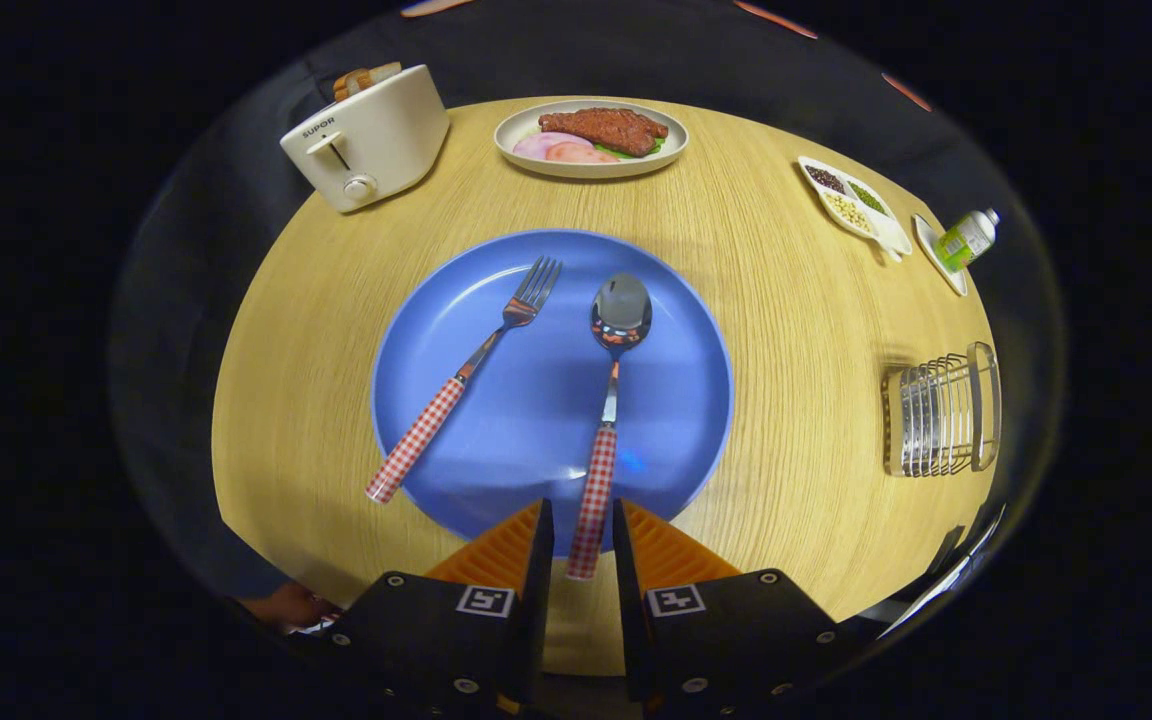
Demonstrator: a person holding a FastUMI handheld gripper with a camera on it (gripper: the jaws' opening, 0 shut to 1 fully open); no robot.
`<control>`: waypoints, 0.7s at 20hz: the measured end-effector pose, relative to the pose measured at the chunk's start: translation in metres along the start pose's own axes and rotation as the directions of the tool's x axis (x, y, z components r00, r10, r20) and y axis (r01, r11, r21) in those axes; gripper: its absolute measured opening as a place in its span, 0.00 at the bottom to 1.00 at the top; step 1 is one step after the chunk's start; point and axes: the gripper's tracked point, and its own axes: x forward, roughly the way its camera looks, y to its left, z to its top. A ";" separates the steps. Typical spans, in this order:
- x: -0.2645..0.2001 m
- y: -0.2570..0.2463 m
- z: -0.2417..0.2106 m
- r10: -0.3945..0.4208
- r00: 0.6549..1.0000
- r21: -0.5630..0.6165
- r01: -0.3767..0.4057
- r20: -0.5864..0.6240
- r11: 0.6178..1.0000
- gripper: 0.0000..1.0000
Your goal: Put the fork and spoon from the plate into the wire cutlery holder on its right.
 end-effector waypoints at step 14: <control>-0.033 -0.017 0.016 0.024 1.000 0.061 -0.024 0.008 0.998 0.09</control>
